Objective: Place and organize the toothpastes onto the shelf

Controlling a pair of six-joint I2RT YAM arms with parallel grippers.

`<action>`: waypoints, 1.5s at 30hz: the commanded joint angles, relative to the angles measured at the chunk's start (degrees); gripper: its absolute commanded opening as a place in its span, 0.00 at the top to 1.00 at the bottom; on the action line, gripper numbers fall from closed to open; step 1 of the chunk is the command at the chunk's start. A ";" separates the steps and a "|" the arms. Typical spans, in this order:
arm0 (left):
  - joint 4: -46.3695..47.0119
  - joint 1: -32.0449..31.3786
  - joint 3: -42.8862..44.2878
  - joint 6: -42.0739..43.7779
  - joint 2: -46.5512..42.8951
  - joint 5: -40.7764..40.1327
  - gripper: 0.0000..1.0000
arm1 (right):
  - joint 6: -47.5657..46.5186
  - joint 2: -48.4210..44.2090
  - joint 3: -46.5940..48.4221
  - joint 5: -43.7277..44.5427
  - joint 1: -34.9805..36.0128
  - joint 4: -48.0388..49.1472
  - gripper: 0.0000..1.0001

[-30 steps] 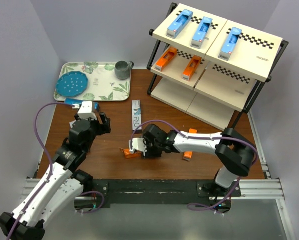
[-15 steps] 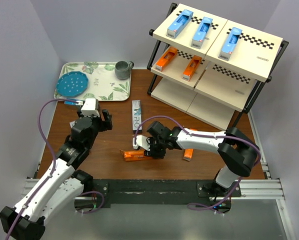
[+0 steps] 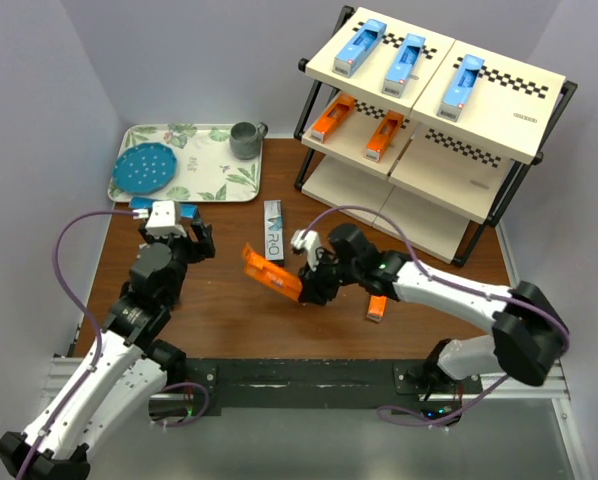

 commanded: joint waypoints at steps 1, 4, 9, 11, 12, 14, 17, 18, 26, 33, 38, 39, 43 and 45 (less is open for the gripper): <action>6.36 0.31 -0.14 1.51 -2.06 -5.60 0.24 | 21.29 -8.77 -3.93 2.09 -4.31 11.21 0.84; 8.91 0.31 -0.23 2.83 -1.53 -6.84 0.24 | 27.89 -14.22 -5.60 5.78 -6.08 13.77 0.84; 12.35 0.31 -0.67 3.89 1.71 -6.14 0.24 | 36.26 -21.95 -6.75 12.29 -9.23 14.74 0.84; 12.44 0.40 -0.85 3.80 2.51 -5.09 0.24 | 40.65 -23.98 -6.75 14.14 -10.29 14.48 0.84; 12.53 0.40 -0.93 3.71 2.86 -4.82 0.24 | 42.06 -24.86 -6.75 16.58 -11.43 14.13 0.84; 12.70 0.40 -1.29 3.62 3.04 -4.21 0.24 | 45.40 -27.93 -6.66 19.49 -12.23 12.20 0.84; 13.32 0.40 -1.55 3.88 2.86 -3.77 0.24 | 48.48 -31.63 -6.40 23.55 -15.73 11.57 0.84; 13.41 0.40 -1.55 3.80 2.95 -3.68 0.24 | 49.10 -32.16 -6.05 24.59 -16.70 10.27 0.84; 13.76 0.14 -1.90 3.80 1.99 -2.80 0.24 | 57.36 -30.24 -2.62 21.46 -29.96 6.74 0.83; 13.76 -0.13 -2.08 3.97 0.67 -2.80 0.24 | 60.26 -24.79 3.00 16.35 -40.08 5.86 0.82; 13.93 -0.04 -2.16 4.06 0.23 -2.80 0.24 | 62.72 -21.27 5.99 13.98 -46.84 5.16 0.79; 13.93 -0.13 -2.25 4.06 0.14 -2.80 0.24 | 62.99 -20.57 7.04 13.19 -47.64 4.98 0.79; 14.11 -0.21 -2.25 4.15 0.14 -2.80 0.24 | 64.05 -16.71 9.95 11.17 -50.90 3.49 0.77; 14.20 -0.21 -2.34 4.24 0.05 -2.80 0.24 | 65.18 -15.82 10.83 10.46 -51.69 3.14 0.76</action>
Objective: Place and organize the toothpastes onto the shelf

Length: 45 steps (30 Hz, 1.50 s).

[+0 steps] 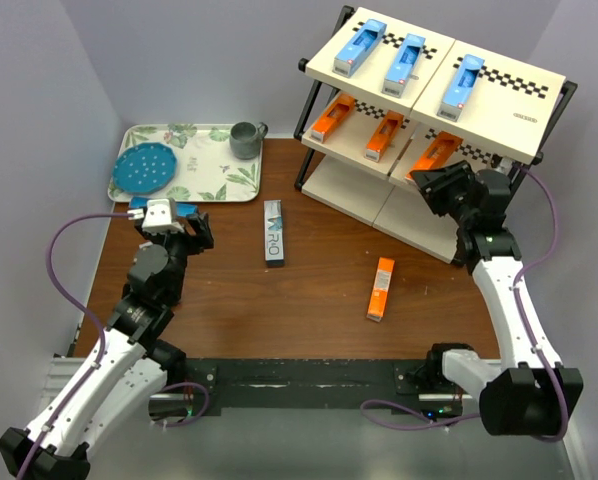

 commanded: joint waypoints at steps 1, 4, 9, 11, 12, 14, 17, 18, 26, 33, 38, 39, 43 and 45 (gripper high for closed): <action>3.57 -0.24 -0.26 1.29 -0.39 0.00 0.24 | 3.35 1.58 4.45 -4.67 -1.93 0.60 0.75; 3.66 -0.24 -0.26 1.29 -0.39 0.09 0.24 | 5.64 2.99 4.71 -6.43 -2.28 0.77 0.74; 3.75 -0.24 -0.44 1.37 -0.30 0.17 0.24 | 7.92 3.52 3.93 -9.33 -2.28 0.60 0.70; 3.75 -0.24 -0.35 1.37 -0.12 0.35 0.24 | 7.84 3.00 3.49 -8.72 -2.19 -0.10 0.66; 3.84 -0.24 -0.44 1.37 -0.12 0.44 0.24 | 7.49 2.47 3.40 -7.94 -2.28 -0.80 0.63; 3.84 -0.24 -0.35 1.37 -0.12 0.52 0.24 | 7.31 2.29 3.22 -7.58 -2.28 -1.42 0.60; 3.84 -0.24 -0.44 1.37 -0.03 0.44 0.24 | 7.31 2.90 3.22 -7.49 -2.46 -2.91 0.53; 3.84 -0.24 -0.35 1.37 -0.03 0.44 0.24 | 7.66 3.08 3.22 -7.58 -2.54 -3.26 0.53; 3.84 -0.41 -0.44 1.37 0.05 0.53 0.24 | 7.23 1.15 2.87 -4.86 -2.72 -6.51 0.40; 3.84 -0.41 -0.44 1.37 0.14 0.70 0.24 | 0.12 -2.28 4.18 -3.45 -2.72 -12.04 0.24; 4.01 -0.76 -0.53 1.29 0.41 0.96 0.24 | -12.95 -4.56 7.60 -1.95 -2.63 -17.05 0.16; 4.01 -0.85 -0.53 1.29 0.41 0.96 0.24 | -14.64 -5.70 7.79 -1.52 -2.54 -18.20 0.16; 4.01 -1.11 -0.53 1.20 0.76 1.14 0.24 | -22.81 -8.69 7.18 1.20 0.60 -17.42 0.13; 4.10 -1.29 -0.44 1.20 0.84 1.23 0.24 | -28.88 -10.44 6.56 6.46 8.31 -15.93 0.12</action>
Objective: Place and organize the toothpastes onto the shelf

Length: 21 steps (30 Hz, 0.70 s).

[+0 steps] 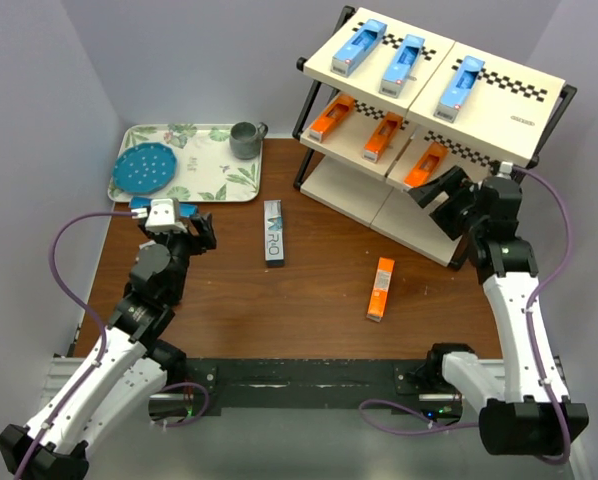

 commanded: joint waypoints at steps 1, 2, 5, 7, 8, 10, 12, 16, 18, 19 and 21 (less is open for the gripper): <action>3.69 -0.48 -0.42 1.11 0.43 0.42 0.24 | -17.59 -4.71 1.07 13.97 11.64 4.66 0.12; 3.69 -0.66 -0.42 1.11 0.43 0.42 0.24 | -21.35 -4.80 0.46 17.96 14.37 5.63 0.12; 3.69 -0.92 -0.51 1.11 0.52 0.60 0.24 | -25.59 -4.01 -0.60 30.02 22.47 8.61 0.12; 3.60 -1.01 -0.51 1.11 0.26 0.60 0.24 | -26.05 -3.74 -1.56 35.63 23.97 10.11 0.12; 3.51 -1.01 -0.51 1.11 0.17 0.60 0.24 | -26.31 -3.74 -1.74 37.49 23.97 10.99 0.12; 3.51 -0.92 -0.59 1.02 -0.01 0.60 0.24 | -27.01 -4.35 -2.35 40.39 24.06 11.17 0.12; 3.51 -1.01 -0.51 1.11 -0.27 0.60 0.25 | -28.85 -5.14 -3.32 41.99 23.97 12.75 0.12; 3.60 -1.01 -0.59 1.20 -0.45 0.60 0.25 | -27.99 -7.08 -6.30 42.87 23.89 13.28 0.10; 3.60 -1.01 -0.59 1.20 -0.54 0.60 0.25 | -25.44 -7.43 -6.84 41.99 23.80 12.15 0.10; 3.60 -1.01 -0.59 1.20 -0.45 0.60 0.25 | -23.52 -7.43 -6.93 41.90 23.80 11.62 0.10; 3.60 -1.01 -0.59 1.20 -0.45 0.77 0.25 | -22.71 -7.70 -8.06 42.69 23.80 11.09 0.09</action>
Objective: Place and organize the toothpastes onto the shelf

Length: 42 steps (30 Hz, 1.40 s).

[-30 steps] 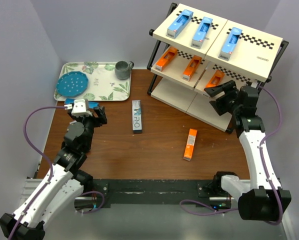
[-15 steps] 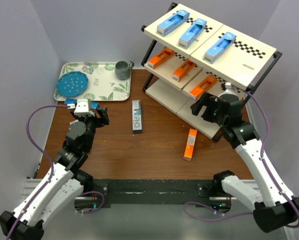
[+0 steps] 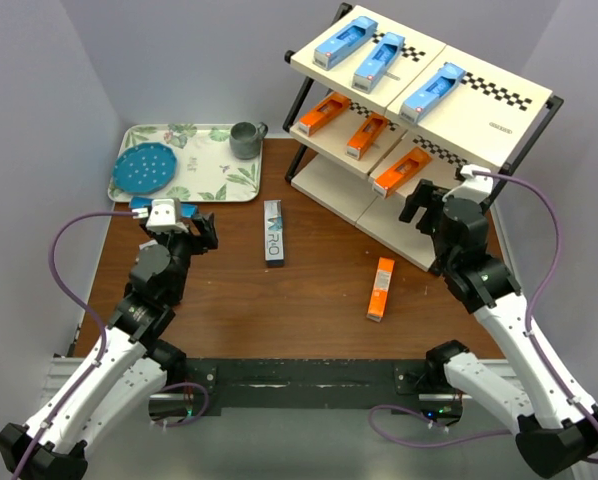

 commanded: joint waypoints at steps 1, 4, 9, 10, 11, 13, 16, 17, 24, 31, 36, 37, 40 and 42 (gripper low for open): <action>2.72 -0.27 -0.68 1.20 -0.38 0.14 0.25 | 2.28 -0.85 -2.17 4.03 -0.27 2.63 0.09; 2.64 -0.53 -0.59 1.20 -0.47 0.14 0.25 | 0.87 -1.12 -3.22 3.59 -1.93 3.07 0.09; 2.64 -0.79 -0.68 1.20 -0.82 0.31 0.25 | -1.24 -1.04 -4.98 -3.87 -9.13 6.14 0.09; 2.64 -0.79 -0.68 1.20 -0.91 0.31 0.25 | -2.46 -0.86 -4.98 -5.97 -10.19 7.01 0.09; 2.64 -0.79 -0.59 1.20 -1.00 0.31 0.25 | -3.25 -0.60 -4.98 -6.68 -11.59 7.46 0.09; 2.55 -0.79 -0.59 1.20 -1.08 0.31 0.25 | -5.72 0.28 -4.20 -7.83 -12.57 7.99 0.09; 2.55 -0.79 -0.68 1.20 -1.09 0.49 0.25 | -8.09 1.69 -3.05 -8.88 -14.41 8.60 0.08; 2.55 -0.79 -0.68 1.20 -1.26 0.49 0.25 | -8.53 1.95 -2.96 -9.24 -15.72 9.04 0.08; 2.46 -0.88 -0.77 1.29 -1.44 0.66 0.25 | -11.52 6.08 -0.68 -15.83 -22.23 10.80 0.07; 2.46 -0.88 -0.77 1.37 -1.44 0.84 0.25 | -12.67 6.97 1.43 -20.21 -25.84 10.20 0.06; 2.64 -0.88 -0.68 1.37 -1.26 0.93 0.25 | -13.89 3.46 3.36 -25.32 -25.76 4.66 0.06; 2.64 -0.88 -0.68 1.37 -1.26 0.93 0.25 | -14.33 1.97 3.37 -26.89 -25.75 3.00 0.06; 2.72 -0.88 -0.77 1.37 -0.91 1.10 0.25 | -16.36 -0.76 3.02 -28.75 -25.76 0.62 0.05; 2.81 -0.88 -0.77 1.37 -0.73 1.28 0.25 | -17.58 -1.91 1.62 -32.87 -25.67 0.08 0.05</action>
